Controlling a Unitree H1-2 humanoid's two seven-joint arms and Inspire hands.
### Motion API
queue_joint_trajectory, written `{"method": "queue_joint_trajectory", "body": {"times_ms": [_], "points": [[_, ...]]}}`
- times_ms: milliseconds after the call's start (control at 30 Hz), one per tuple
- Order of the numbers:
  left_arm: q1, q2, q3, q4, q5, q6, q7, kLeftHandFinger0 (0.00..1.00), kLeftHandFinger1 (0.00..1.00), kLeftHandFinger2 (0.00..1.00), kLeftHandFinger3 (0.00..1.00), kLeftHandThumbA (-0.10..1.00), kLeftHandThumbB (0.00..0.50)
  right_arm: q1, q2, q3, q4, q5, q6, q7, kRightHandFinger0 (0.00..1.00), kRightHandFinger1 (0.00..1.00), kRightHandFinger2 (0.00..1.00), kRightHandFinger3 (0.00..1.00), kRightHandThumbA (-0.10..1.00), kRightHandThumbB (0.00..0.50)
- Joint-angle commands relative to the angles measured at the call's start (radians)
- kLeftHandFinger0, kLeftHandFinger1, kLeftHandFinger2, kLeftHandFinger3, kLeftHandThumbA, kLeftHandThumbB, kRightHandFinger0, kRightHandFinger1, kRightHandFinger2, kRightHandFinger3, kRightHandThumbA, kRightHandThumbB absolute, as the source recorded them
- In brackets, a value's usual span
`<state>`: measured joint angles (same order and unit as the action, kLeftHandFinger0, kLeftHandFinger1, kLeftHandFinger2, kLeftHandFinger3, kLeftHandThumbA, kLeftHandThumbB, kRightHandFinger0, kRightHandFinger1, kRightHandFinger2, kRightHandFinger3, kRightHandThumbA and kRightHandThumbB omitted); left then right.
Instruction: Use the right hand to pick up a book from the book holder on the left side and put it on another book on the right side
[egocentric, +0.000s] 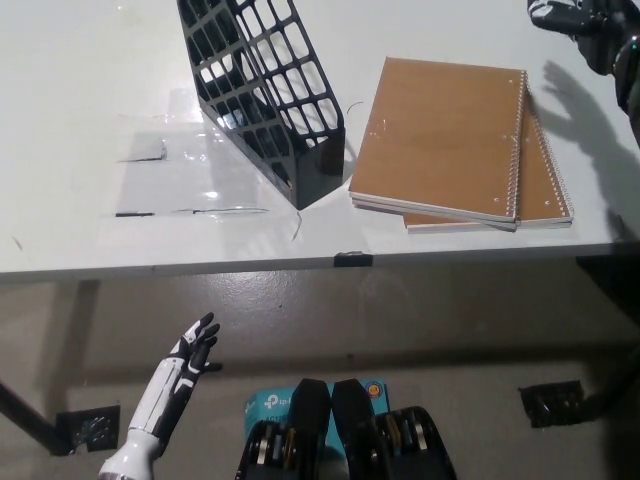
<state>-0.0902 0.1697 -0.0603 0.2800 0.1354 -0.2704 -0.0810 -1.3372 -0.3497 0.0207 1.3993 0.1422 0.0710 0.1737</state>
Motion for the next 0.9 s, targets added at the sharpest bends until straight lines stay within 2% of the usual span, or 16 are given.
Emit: {"method": "queue_joint_trajectory", "body": {"times_ms": [0,33,133,167,333,400,433,500,567,633,733,800,833,867], "points": [[-0.020,0.007,0.005,-0.011,-0.007,-0.030,0.004,0.79,0.95,0.95,0.98,1.00,0.154,-0.046,-0.037,0.010,-0.007,-0.036,-0.016,0.039,1.00,1.00,1.00,1.00,0.45,0.333],[-0.024,0.007,0.005,-0.006,-0.004,-0.039,0.006,0.79,0.95,0.95,0.98,1.00,0.153,-0.048,-0.040,0.010,-0.007,-0.040,-0.023,0.041,1.00,1.00,1.00,1.00,0.47,0.344],[-0.025,0.008,0.006,-0.008,0.004,-0.036,0.013,0.79,0.94,0.94,0.98,1.00,0.147,-0.056,-0.052,-0.010,-0.008,-0.027,-0.028,0.041,1.00,1.00,1.00,1.00,0.44,0.316],[-0.022,0.007,0.008,-0.016,-0.002,-0.027,0.010,0.79,0.94,0.94,0.98,1.00,0.150,-0.065,-0.057,-0.016,-0.018,-0.024,-0.029,0.032,1.00,1.00,1.00,1.00,0.42,0.291],[-0.035,0.007,0.015,-0.019,-0.017,-0.020,0.002,0.79,0.94,0.95,0.99,1.00,0.145,-0.095,-0.076,-0.048,-0.103,-0.010,-0.088,0.031,1.00,1.00,1.00,1.00,0.49,0.322],[-0.058,0.011,0.018,-0.016,-0.015,-0.016,0.003,0.81,0.95,0.96,1.00,1.00,0.149,-0.067,-0.087,-0.063,-0.315,0.003,-0.089,0.062,1.00,1.00,1.00,1.00,0.59,0.346],[-0.069,0.012,0.019,-0.018,-0.016,-0.008,0.002,0.82,0.95,0.97,1.00,1.00,0.156,-0.029,-0.087,-0.078,-0.494,0.020,-0.043,0.064,1.00,1.00,1.00,1.00,0.59,0.358],[-0.102,0.014,0.021,-0.003,-0.019,-0.026,0.003,0.83,0.98,1.00,1.00,1.00,0.128,0.032,-0.082,-0.101,-0.811,0.057,0.046,0.059,1.00,1.00,1.00,1.00,0.59,0.338],[-0.130,0.014,0.027,0.009,-0.031,-0.032,0.002,0.87,1.00,1.00,1.00,1.00,0.137,0.081,-0.088,-0.100,-1.059,0.076,0.110,0.066,1.00,1.00,1.00,1.00,0.66,0.375],[-0.149,0.013,0.030,0.016,-0.036,-0.039,0.004,0.91,1.00,1.00,1.00,1.00,0.137,0.133,-0.102,-0.093,-1.291,0.102,0.173,0.084,1.00,1.00,1.00,1.00,0.69,0.389],[-0.176,0.023,0.034,0.019,-0.043,-0.041,-0.004,0.99,1.00,1.00,1.00,1.00,0.157,0.209,-0.135,-0.078,-1.564,0.140,0.222,0.112,1.00,1.00,1.00,1.00,0.73,0.379],[-0.188,0.026,0.038,0.022,-0.051,-0.040,-0.007,1.00,1.00,1.00,1.00,1.00,0.154,0.253,-0.147,-0.078,-1.676,0.178,0.231,0.123,1.00,1.00,1.00,1.00,0.70,0.353],[-0.202,0.031,0.040,0.028,-0.056,-0.042,-0.011,1.00,1.00,1.00,1.00,1.00,0.155,0.297,-0.166,-0.072,-1.774,0.199,0.226,0.135,1.00,1.00,1.00,1.00,0.72,0.323],[-0.210,0.035,0.041,0.030,-0.057,-0.040,-0.014,1.00,1.00,1.00,1.00,1.00,0.154,0.321,-0.170,-0.074,-1.824,0.221,0.236,0.133,1.00,1.00,1.00,1.00,0.73,0.317]]}}
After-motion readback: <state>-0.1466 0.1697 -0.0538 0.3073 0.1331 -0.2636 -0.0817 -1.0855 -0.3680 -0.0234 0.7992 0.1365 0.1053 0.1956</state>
